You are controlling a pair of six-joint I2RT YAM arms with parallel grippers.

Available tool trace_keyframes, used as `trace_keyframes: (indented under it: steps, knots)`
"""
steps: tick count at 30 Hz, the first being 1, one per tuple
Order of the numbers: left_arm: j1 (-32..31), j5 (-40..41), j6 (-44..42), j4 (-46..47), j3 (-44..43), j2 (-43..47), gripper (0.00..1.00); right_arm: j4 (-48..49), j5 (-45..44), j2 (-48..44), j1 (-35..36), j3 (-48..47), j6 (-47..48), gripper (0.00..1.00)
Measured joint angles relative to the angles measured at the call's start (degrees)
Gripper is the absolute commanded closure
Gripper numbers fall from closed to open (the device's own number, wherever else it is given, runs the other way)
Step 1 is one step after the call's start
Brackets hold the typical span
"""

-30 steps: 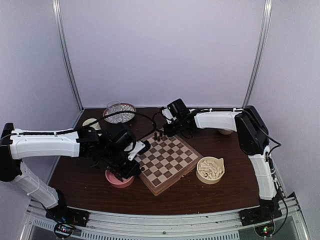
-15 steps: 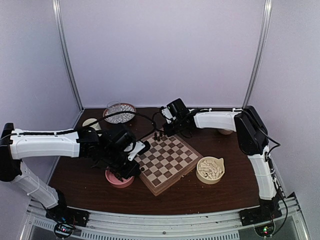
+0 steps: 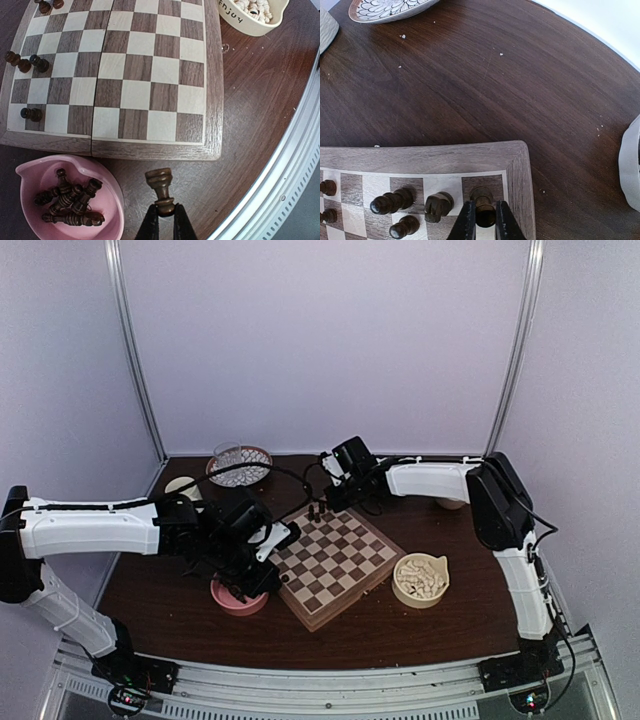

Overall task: Set up the chess pieces on the board
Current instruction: Place the rook at h8.

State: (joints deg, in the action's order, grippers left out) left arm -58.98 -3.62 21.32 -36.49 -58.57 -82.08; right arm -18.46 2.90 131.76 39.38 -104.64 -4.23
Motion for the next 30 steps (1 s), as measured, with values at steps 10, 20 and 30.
trace_keyframes:
  steps: [10, 20, 30]
  knots:
    - [0.0, 0.0, 0.0, 0.02, 0.0, 0.0, 1.0, -0.2, 0.0, 0.66, 0.0, -0.96, 0.26, 0.69]
    - [0.0, 0.0, -0.04, 0.11, 0.0, -1.11, 1.0, -1.09, -0.07, 0.66, 0.0, -2.8, 1.09, 0.66]
    - [0.0, 0.17, -1.66, -0.96, -4.24, -7.63, 1.0, 0.7, -0.92, -9.79, 0.42, 8.13, 1.6, 0.63]
